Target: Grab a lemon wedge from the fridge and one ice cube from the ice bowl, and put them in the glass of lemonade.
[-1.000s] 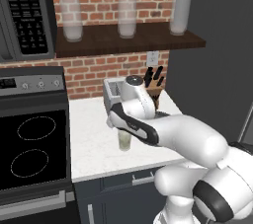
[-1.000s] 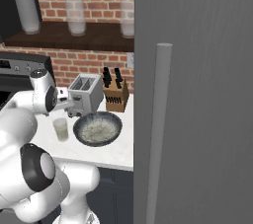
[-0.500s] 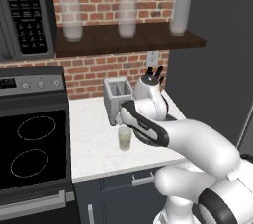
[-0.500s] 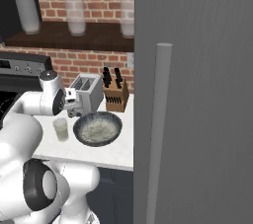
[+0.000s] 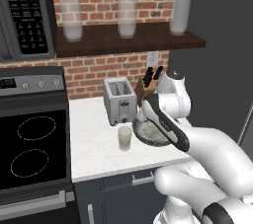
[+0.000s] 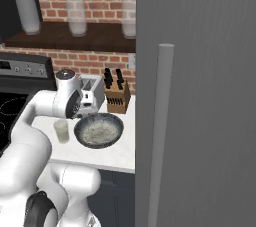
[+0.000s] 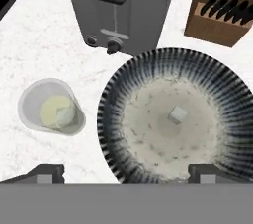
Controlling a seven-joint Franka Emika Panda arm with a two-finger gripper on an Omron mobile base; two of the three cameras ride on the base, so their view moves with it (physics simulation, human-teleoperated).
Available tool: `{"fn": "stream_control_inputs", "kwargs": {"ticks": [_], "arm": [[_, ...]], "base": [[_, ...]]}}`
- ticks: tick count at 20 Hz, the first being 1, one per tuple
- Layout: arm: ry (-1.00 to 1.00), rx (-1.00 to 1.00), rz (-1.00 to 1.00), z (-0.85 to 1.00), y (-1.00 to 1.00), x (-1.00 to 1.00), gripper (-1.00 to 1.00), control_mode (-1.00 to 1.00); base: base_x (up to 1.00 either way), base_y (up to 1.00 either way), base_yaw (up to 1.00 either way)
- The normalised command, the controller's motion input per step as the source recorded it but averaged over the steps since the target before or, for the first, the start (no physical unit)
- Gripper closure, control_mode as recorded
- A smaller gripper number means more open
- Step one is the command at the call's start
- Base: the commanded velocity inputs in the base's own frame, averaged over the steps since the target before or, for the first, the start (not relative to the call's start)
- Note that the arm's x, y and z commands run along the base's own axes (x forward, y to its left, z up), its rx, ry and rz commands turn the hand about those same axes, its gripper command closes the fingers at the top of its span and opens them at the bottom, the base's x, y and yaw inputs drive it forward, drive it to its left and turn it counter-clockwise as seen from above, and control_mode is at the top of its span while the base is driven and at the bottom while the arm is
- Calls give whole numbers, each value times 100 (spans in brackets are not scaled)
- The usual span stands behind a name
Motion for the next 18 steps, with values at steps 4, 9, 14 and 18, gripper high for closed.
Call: {"fn": "stream_control_inputs", "kwargs": {"ticks": [4,9,14,18], "arm": [[32,0,-12,52,-51,-1,-100,-100],[10,0,-17,10,-18,-50,-100,-100],[0,3,-20,0,-25,-96,-100,-100],[-13,9,-14,0,-10,-98,-100,-100]], "base": [[0,0,0],[0,0,0],[0,0,0],[0,0,0]]}}
